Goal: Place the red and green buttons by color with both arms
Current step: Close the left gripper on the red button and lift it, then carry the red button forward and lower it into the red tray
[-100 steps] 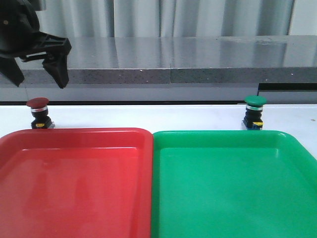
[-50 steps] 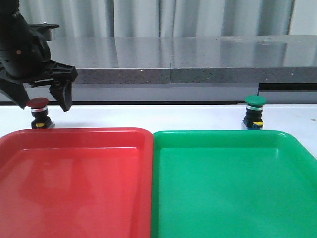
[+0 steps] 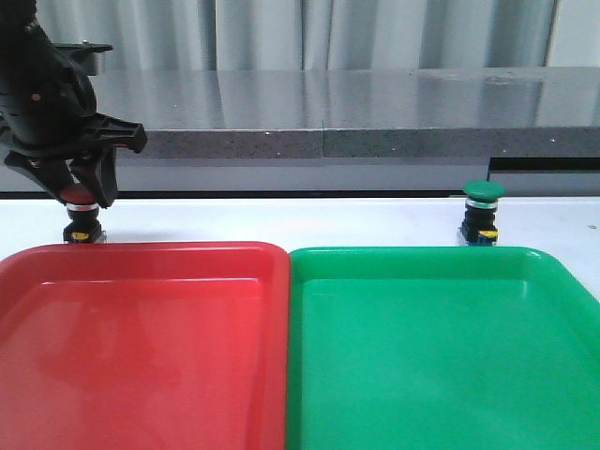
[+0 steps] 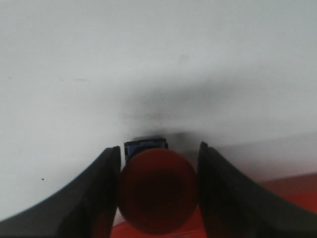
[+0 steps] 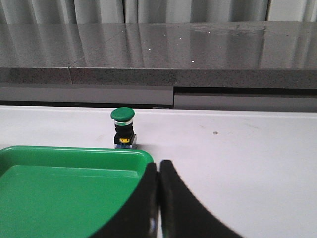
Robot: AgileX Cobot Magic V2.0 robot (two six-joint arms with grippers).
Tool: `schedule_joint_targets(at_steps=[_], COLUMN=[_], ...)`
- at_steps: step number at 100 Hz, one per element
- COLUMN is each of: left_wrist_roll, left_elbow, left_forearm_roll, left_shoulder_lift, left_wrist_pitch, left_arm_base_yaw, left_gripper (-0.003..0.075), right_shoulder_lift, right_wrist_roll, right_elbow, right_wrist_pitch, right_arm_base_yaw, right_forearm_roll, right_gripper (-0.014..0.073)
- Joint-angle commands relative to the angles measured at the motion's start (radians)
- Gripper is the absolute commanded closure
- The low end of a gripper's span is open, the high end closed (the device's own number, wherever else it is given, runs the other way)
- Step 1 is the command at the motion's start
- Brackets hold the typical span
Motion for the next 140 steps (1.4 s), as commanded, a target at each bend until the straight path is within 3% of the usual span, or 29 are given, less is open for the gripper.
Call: schedule_joint_targets(at_steps=[1,30,61,81,114,140], left_wrist_roll=[-0.013,-0.013,-0.013,-0.029,-0.073,-0.121], left_elbow=[-0.032,-0.093,-0.129,-0.129,-0.119,0.024], left_forearm_roll=[0.001,-0.012,-0.173,-0.183,-0.172,-0.163], left_shoulder_lift=[-0.053,-0.078,-0.176,-0.202,-0.209,-0.285], left_wrist_pitch=[-0.035,0.048,0.121,0.158,0.150,0.074], left_arm_base_yaw=[-0.003,-0.003,-0.011,-0.053,-0.122,-0.137], left_gripper=[0.0496,0.0524,0.0524,0.0524,0.0525,0.0533], right_shoulder_lift=[-0.023,-0.023,-0.023,-0.023,-0.023,-0.023], right_wrist_roll=[-0.007,-0.007,-0.007,-0.007,-0.007,-0.007], right_elbow=[-0.015,-0.015,-0.015,-0.015,-0.015,-0.015], right_wrist_pitch=[-0.079,-0.079,-0.079,-0.079,-0.079,-0.079], right_arm_base_yaw=[-0.008,-0.008,-0.008,-0.008,-0.008,-0.008], right_forearm_roll=[0.001,0.001,0.001,0.001,0.001,0.001], right_gripper=[0.0704,0.0704,0.0704,0.0704,0.0704,0.0704])
